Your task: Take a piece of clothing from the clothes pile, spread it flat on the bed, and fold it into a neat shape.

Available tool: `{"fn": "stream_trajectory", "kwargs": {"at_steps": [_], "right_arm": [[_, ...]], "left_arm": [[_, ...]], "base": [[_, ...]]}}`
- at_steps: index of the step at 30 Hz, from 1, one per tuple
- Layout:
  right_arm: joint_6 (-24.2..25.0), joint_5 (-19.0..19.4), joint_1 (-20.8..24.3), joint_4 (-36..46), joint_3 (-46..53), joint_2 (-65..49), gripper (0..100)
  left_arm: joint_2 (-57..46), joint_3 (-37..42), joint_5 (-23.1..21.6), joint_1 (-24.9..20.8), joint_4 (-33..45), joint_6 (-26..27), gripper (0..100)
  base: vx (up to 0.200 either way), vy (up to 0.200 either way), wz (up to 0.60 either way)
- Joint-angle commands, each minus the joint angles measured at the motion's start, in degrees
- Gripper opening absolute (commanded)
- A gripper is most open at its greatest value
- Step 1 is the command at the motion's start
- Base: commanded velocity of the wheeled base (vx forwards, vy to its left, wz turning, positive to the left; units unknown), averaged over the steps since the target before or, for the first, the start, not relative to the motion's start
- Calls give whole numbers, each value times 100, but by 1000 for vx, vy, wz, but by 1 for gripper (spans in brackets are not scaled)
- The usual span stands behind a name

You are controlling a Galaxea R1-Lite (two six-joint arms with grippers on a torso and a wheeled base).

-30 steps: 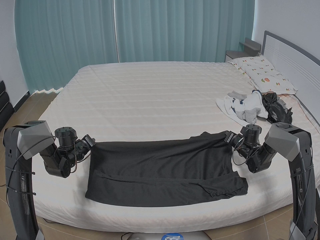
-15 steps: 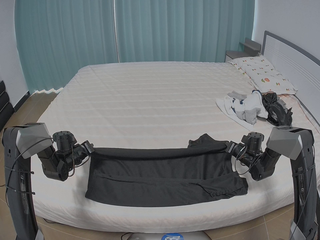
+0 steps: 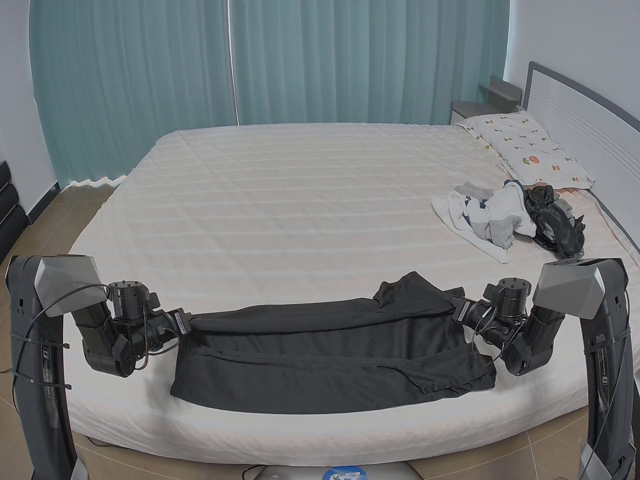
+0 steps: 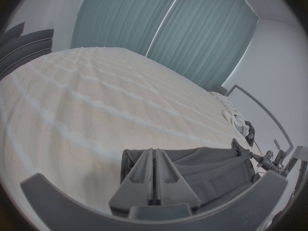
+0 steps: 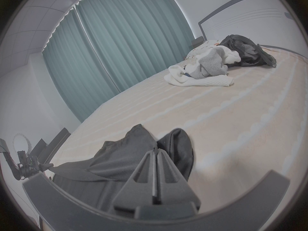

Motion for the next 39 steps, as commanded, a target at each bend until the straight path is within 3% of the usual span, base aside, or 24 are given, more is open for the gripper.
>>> {"fn": "stream_trajectory", "kwargs": {"at_steps": [1,12,19,35,39], "right_arm": [[-13,12,-4,-124,176,9,0],[-276,100,-4,-669,669,-9,0],[-610,118,-39,-977,1038,18,0],[-804,179,-13,-1082,1380,97,0],[-953,390,-39,-1091,1679,44,0]], "left_arm": [[32,144,-14,82,-4,286,0],[14,276,-85,162,-74,550,0],[120,548,-93,170,-321,1007,0],[173,759,-93,162,-250,1596,0],[216,750,-85,162,-259,1596,0]], "base": [[0,0,0],[0,0,0],[0,0,0],[0,0,0],[0,0,0]]}}
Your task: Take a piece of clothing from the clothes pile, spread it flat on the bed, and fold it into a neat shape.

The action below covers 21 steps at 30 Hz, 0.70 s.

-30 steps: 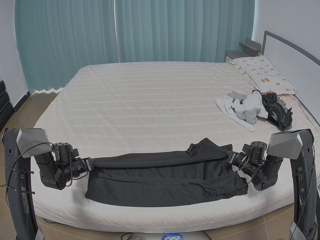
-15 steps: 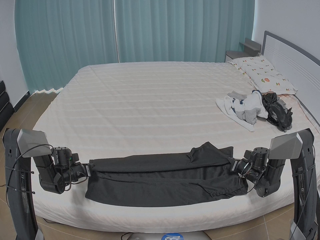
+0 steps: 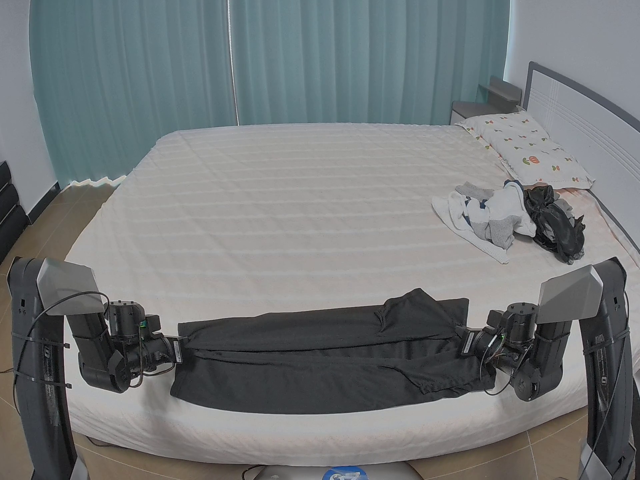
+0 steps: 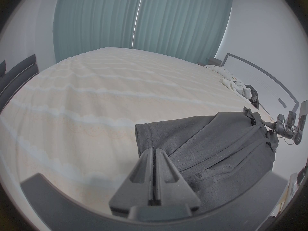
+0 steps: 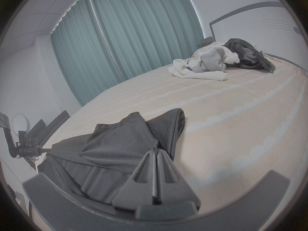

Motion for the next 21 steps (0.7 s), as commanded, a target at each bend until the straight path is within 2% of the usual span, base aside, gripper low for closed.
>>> {"fn": "stream_trajectory", "kwargs": {"at_steps": [1,21], "right_arm": [[-67,151,-17,-28,233,-8,0],[-67,159,18,16,198,36,0]], "left_arm": [[64,3,1,2,-4,-6,0],[99,-41,1,-7,5,-50,0]], "base": [[0,0,0],[0,0,0]]}}
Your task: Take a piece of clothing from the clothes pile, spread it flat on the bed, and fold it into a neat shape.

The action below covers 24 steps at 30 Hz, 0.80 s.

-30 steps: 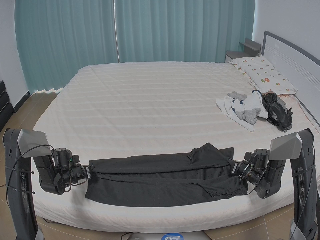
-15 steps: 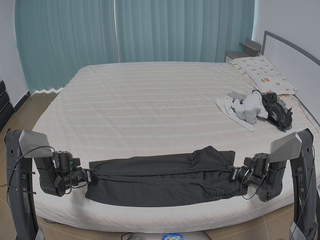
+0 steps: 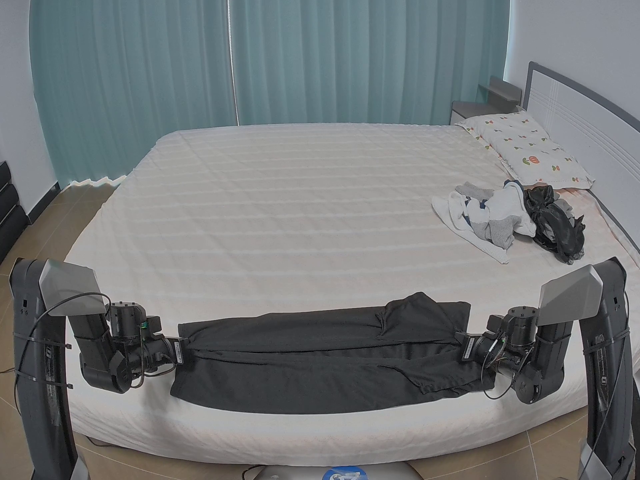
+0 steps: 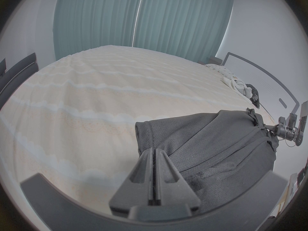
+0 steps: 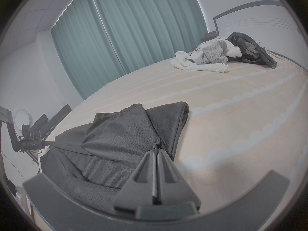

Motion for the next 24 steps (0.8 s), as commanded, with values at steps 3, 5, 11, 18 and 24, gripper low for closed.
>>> {"fn": "stream_trajectory", "kwargs": {"at_steps": [3,5,11,18,24], "right_arm": [[4,1,16,47,-39,38,0],[4,-8,25,47,-39,38,0],[4,-8,42,56,-48,47,0],[22,-25,104,-32,-21,82,100],[109,-52,33,-41,23,-129,100]], "left_arm": [[18,0,-6,-2,16,-12,0],[18,18,-6,-2,16,-12,0],[9,44,-6,-11,16,-12,0],[0,62,-6,-28,-2,-3,100],[18,44,-6,-20,-63,-12,100]], "base": [[0,0,0],[0,0,0],[0,0,0],[0,0,0],[0,0,0]]}}
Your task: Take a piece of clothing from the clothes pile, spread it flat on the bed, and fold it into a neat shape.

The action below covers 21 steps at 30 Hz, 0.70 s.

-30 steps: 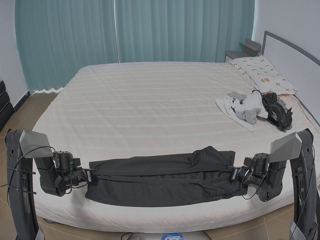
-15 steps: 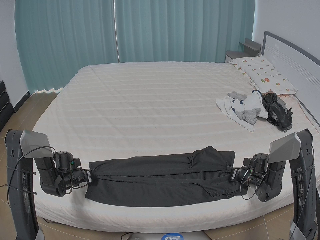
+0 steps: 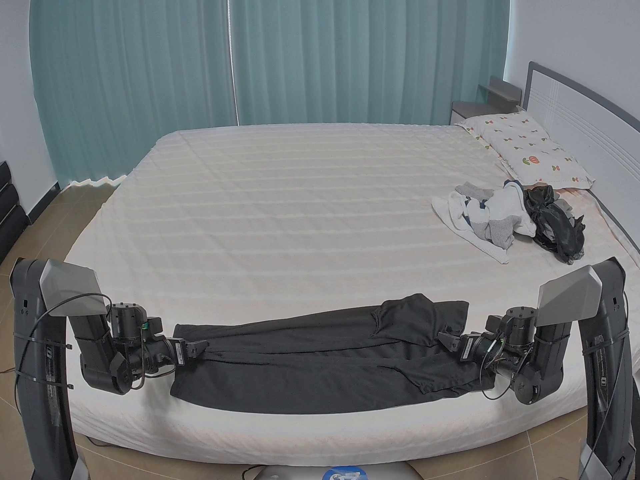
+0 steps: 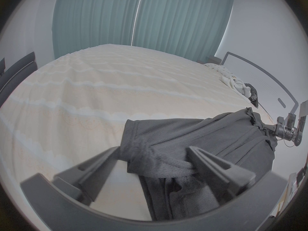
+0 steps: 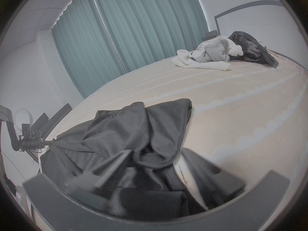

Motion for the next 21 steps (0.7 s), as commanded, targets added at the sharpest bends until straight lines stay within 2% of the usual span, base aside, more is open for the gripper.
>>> {"fn": "stream_trajectory", "kwargs": {"at_steps": [1,4,5,7,14,16,19,21], "right_arm": [[89,-32,-95,-45,38,-252,100],[582,-120,-218,-45,170,-533,100],[1047,-146,-218,-45,161,-656,100],[1390,-85,-262,-19,117,-849,100],[1425,232,-165,192,-15,-1016,100],[1425,258,-42,658,-384,-1060,100],[1425,258,28,1097,-630,-1122,100],[1416,258,142,1712,-1008,-1192,100]], "left_arm": [[-19,-6,-12,26,-17,-35,100],[-98,12,-100,35,-17,-246,100],[-221,3,-223,44,-8,-466,100],[-309,-23,-399,96,-8,-729,100],[-449,-217,-671,254,45,-1353,100],[-502,-436,-724,298,115,-1881,100],[-520,-577,-777,316,256,-2223,100],[-616,-770,-865,395,607,-2496,100]], "base": [[0,0,0],[0,0,0],[0,0,0],[0,0,0],[0,0,0],[0,0,0],[0,0,0],[0,0,0]]}}
